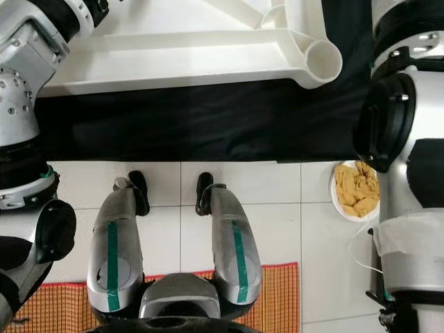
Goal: Building children table
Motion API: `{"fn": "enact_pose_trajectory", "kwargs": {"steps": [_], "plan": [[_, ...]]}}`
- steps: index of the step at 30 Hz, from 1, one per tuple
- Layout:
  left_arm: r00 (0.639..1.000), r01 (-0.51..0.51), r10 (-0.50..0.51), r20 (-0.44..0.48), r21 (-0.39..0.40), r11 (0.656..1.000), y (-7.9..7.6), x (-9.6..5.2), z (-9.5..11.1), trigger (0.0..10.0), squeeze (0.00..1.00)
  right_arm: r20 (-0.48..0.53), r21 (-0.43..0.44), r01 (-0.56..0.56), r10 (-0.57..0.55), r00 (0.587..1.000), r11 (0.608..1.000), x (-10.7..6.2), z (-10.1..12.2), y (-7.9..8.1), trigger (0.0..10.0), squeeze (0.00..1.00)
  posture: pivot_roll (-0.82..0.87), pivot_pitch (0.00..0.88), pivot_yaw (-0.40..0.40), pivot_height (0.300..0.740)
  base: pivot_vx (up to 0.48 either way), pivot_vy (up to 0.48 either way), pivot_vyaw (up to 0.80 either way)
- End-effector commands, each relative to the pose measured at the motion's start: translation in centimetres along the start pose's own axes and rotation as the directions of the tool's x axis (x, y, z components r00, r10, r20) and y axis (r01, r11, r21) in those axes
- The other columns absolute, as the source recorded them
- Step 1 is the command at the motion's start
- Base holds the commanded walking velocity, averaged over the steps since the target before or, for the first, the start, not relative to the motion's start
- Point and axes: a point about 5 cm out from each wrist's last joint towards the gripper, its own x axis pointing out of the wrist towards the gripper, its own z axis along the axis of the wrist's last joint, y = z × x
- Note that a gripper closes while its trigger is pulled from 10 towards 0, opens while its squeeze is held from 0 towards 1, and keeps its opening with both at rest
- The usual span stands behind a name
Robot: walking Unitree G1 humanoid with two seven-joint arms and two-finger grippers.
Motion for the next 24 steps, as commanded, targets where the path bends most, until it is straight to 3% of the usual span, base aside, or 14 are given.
{"fn": "enact_pose_trajectory", "kwargs": {"steps": [1,7,13,16,19,24], "plan": [[1.000,0.004,-0.004,0.021,0.004,1.000,0.4,0.0,0.2,10.0,0.00,-0.019,0.031,0.028,-0.028,0.999,0.999,-0.6,-0.8,-0.8,10.0,0.00,0.15,0.136,-0.111,0.740,0.000,0.000,0.00],[1.000,-0.002,0.000,0.029,0.070,0.998,0.7,0.3,0.2,10.0,0.00,-0.001,0.086,0.078,-0.078,0.997,0.993,-1.4,-1.2,-2.0,10.0,0.00,0.13,0.107,-0.099,0.740,0.000,0.000,0.00],[1.000,-0.020,0.020,0.009,0.010,1.000,0.6,0.7,-0.3,10.0,0.00,0.015,0.080,0.089,-0.091,0.996,0.993,-2.1,-1.3,-2.6,10.0,0.00,0.12,0.085,-0.086,0.740,0.000,0.000,0.00],[1.000,-0.028,0.028,-0.007,-0.032,0.999,0.6,1.2,-0.3,10.0,0.00,0.047,0.095,0.132,-0.137,0.990,0.987,-2.7,-0.8,-3.9,10.0,0.00,0.11,0.067,-0.081,0.740,0.000,0.000,0.00],[1.000,-0.010,0.010,-0.009,-0.002,1.000,0.5,1.4,-0.1,10.0,0.00,0.081,0.158,0.193,-0.208,0.975,0.968,-3.2,-0.2,-4.8,10.0,0.00,0.11,0.065,-0.081,0.740,0.000,0.000,0.00],[0.998,0.052,-0.053,0.027,0.035,0.998,0.1,1.4,0.1,10.0,0.00,0.082,0.206,0.218,-0.238,0.968,0.954,-3.7,-0.7,-4.7,10.0,0.00,0.11,0.049,-0.069,0.740,0.000,0.000,0.00]]}}
